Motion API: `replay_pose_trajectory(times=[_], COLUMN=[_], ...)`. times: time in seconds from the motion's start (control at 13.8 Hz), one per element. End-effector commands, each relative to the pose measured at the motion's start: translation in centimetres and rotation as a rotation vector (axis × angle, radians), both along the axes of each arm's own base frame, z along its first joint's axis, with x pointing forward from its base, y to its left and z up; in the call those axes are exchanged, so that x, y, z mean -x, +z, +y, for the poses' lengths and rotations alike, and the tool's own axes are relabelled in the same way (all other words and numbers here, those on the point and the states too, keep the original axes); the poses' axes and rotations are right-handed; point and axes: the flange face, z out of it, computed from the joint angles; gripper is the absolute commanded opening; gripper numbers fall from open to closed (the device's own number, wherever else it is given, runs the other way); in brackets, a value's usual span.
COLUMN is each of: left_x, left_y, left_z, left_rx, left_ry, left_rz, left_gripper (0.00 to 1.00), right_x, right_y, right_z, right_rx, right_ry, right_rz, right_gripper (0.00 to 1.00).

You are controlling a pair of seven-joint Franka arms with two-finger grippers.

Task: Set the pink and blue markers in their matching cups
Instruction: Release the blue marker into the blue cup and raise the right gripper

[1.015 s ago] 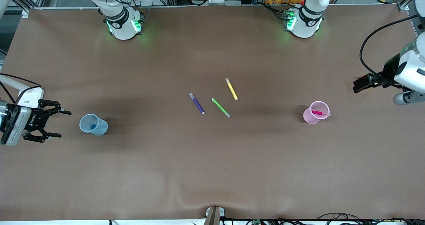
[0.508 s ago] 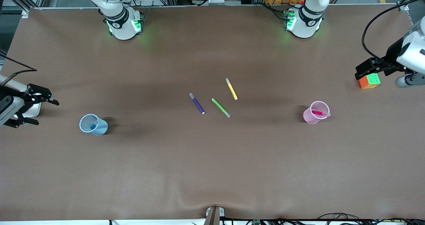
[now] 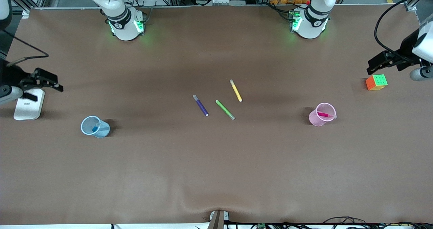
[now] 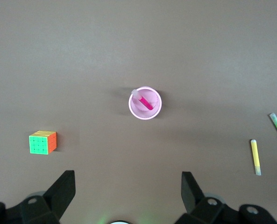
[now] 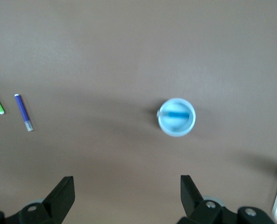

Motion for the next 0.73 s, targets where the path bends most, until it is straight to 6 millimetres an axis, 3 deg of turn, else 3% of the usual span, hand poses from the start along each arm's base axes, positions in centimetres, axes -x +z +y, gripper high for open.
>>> replay_pose_trajectory(times=[0.0,0.22,0.65], left_x=[1.7,1.5,0.8], left_y=[0.7,1.2,1.8], left_z=[0.3,0.6,0.5], left_rx=[0.018,0.013,0.008], left_ry=[-0.011,-0.025,-0.025], left_rz=[0.025,0.022,0.01], left_gripper=[1.0,1.0,1.0], right_x=[2.5,2.5,3.0], right_y=[1.1,1.5,3.2], right_z=[-0.3,-1.1,-0.7], right_rx=[0.04,0.092,0.151], right_ry=[-0.148,-0.197,-0.326], right_rz=[0.042,0.036,0.073], right_gripper=[1.0,1.0,1.0])
